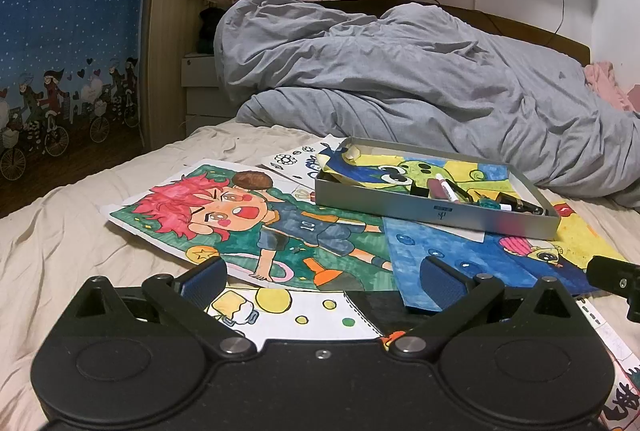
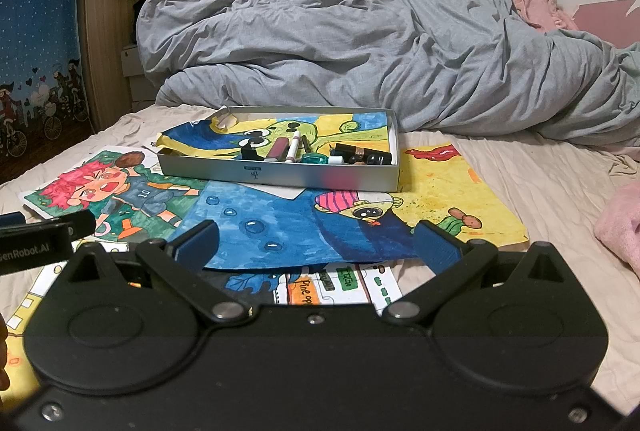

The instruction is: Organize rigid objects

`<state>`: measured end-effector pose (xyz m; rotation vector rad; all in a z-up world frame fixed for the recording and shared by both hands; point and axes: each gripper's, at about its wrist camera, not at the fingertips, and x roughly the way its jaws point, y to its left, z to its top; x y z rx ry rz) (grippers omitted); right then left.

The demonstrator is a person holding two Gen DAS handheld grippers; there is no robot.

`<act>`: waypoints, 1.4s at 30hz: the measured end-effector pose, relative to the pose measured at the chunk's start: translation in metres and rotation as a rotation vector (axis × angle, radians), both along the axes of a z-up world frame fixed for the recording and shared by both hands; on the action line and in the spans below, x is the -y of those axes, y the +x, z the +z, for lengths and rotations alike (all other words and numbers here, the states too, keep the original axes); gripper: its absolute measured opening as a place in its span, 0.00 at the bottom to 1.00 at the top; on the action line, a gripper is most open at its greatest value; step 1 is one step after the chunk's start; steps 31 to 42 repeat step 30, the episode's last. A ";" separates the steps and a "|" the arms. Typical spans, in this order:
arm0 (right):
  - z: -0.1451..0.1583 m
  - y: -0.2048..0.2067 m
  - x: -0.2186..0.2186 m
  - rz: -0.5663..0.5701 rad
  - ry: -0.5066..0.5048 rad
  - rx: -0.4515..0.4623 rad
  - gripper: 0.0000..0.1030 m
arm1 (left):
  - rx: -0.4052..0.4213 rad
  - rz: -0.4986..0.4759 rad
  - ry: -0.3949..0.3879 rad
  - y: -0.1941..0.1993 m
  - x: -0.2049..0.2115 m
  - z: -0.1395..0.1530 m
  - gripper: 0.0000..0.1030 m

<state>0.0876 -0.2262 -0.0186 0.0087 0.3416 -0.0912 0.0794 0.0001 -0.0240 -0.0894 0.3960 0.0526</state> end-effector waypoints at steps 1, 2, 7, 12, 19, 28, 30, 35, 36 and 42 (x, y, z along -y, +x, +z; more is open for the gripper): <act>0.000 0.000 0.000 0.001 0.000 0.000 1.00 | 0.000 0.001 0.001 0.000 0.000 0.000 0.99; 0.000 0.000 0.000 0.001 0.000 0.000 1.00 | 0.000 0.000 0.002 0.000 0.000 0.000 0.99; 0.000 0.000 0.000 0.000 0.000 0.000 1.00 | 0.001 0.001 0.003 0.000 0.000 0.000 0.99; 0.000 0.000 0.000 0.000 0.000 -0.001 0.99 | 0.000 0.001 0.002 0.000 0.001 0.000 0.99; 0.000 0.000 -0.001 0.000 -0.001 -0.001 0.99 | 0.000 -0.002 0.004 0.000 0.001 0.000 0.99; -0.001 0.000 0.000 0.002 0.000 -0.003 0.99 | 0.001 -0.002 0.014 0.000 0.001 0.000 0.99; -0.002 0.001 0.001 0.004 -0.002 -0.006 0.99 | -0.003 -0.004 0.018 0.000 0.001 0.000 0.99; -0.002 0.001 0.001 0.004 -0.002 -0.006 0.99 | -0.003 -0.004 0.018 0.000 0.001 0.000 0.99; -0.002 0.001 0.001 0.004 -0.002 -0.006 0.99 | -0.003 -0.004 0.018 0.000 0.001 0.000 0.99; -0.002 0.001 0.001 0.004 -0.002 -0.006 0.99 | -0.003 -0.004 0.018 0.000 0.001 0.000 0.99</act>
